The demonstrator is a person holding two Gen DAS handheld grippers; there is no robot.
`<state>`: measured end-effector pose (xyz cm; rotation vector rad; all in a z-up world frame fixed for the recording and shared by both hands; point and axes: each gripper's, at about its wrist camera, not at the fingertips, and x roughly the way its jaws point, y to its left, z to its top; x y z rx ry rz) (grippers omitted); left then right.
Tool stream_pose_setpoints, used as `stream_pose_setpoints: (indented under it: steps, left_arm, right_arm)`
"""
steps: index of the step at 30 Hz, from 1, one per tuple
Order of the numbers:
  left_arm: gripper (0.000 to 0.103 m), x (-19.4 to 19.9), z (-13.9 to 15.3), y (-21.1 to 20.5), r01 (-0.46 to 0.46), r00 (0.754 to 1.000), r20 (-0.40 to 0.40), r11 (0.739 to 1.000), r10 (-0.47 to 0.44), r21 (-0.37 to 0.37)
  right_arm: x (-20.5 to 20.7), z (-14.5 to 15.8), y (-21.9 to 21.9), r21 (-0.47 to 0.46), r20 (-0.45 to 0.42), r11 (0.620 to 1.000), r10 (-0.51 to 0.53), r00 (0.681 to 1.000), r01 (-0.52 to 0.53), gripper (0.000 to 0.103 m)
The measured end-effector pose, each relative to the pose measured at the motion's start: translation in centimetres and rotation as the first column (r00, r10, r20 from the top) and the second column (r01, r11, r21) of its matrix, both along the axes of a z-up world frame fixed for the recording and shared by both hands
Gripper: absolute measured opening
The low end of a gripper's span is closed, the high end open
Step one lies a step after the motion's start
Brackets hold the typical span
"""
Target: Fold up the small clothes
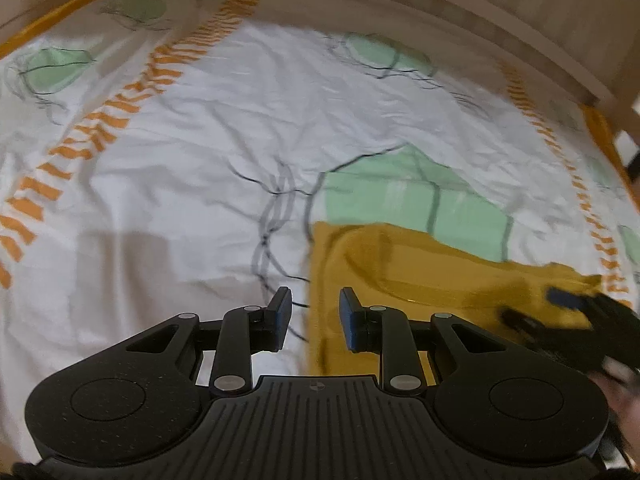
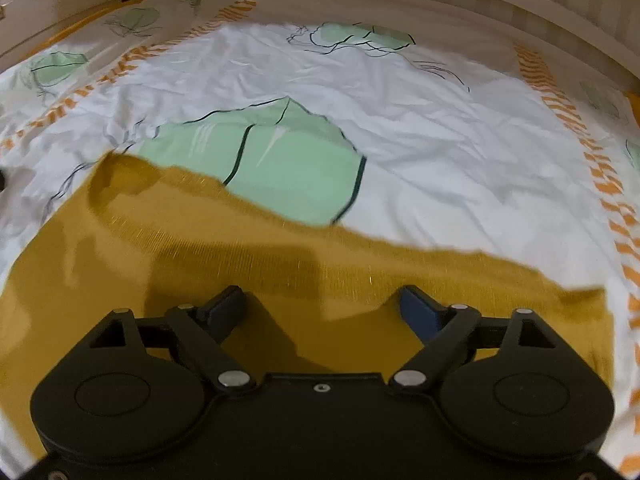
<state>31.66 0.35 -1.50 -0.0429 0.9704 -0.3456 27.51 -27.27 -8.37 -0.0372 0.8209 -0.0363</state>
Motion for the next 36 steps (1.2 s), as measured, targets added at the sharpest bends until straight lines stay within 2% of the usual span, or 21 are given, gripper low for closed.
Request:
stream_pose_setpoints:
  steps: [2,7,11,13,16,20,24,31,36]
  left_arm:
    - [0.025,0.0,0.1,-0.3,0.013,1.000,-0.009,1.000,-0.014,-0.024]
    - [0.025,-0.2,0.3,-0.3,0.017,1.000,0.004,1.000,-0.017,-0.018]
    - [0.025,0.0,0.5,0.0,0.006,1.000,0.008,1.000,-0.006,-0.021]
    - [0.025,0.1,0.5,0.1,-0.004,1.000,0.007,1.000,0.004,-0.020]
    - [0.025,0.1,0.5,0.2,-0.013,1.000,0.002,1.000,0.013,-0.029]
    - [0.025,0.1,0.3,0.1,-0.009,1.000,0.005,1.000,0.009,-0.021]
    - [0.025,-0.1,0.1,-0.5,0.008,1.000,0.000,1.000,-0.008,-0.007]
    - [0.025,-1.5,-0.6,-3.0,0.075,0.997,-0.019,0.997,-0.075,-0.016]
    - [0.025,-2.7,-1.4,-5.2,0.120,0.992,-0.039,0.993,-0.120,-0.014]
  right_arm:
    - [1.8,-0.1,-0.2,0.013,-0.004,1.000,-0.027,1.000,0.027,0.090]
    - [4.7,-0.4,-0.9,0.050,-0.027,0.995,-0.080,0.996,0.081,0.089]
    - [4.4,0.2,-1.1,0.070,-0.014,0.993,-0.098,0.995,0.099,0.089]
    - [3.5,0.9,-0.7,0.060,0.003,0.994,-0.096,0.995,0.096,0.089]
    - [2.0,1.9,0.5,0.046,0.037,0.999,-0.030,0.999,0.028,0.089]
    - [-0.7,2.6,0.5,0.103,0.051,0.995,-0.012,0.999,0.007,0.089]
    - [-4.4,2.9,-1.1,0.123,0.052,0.992,-0.034,0.998,0.028,0.089]
    - [-9.8,2.5,-5.0,0.033,-0.004,0.994,-0.107,0.994,0.108,0.090]
    - [-12.3,2.3,-7.3,0.065,-0.020,0.985,-0.162,0.987,0.163,0.090]
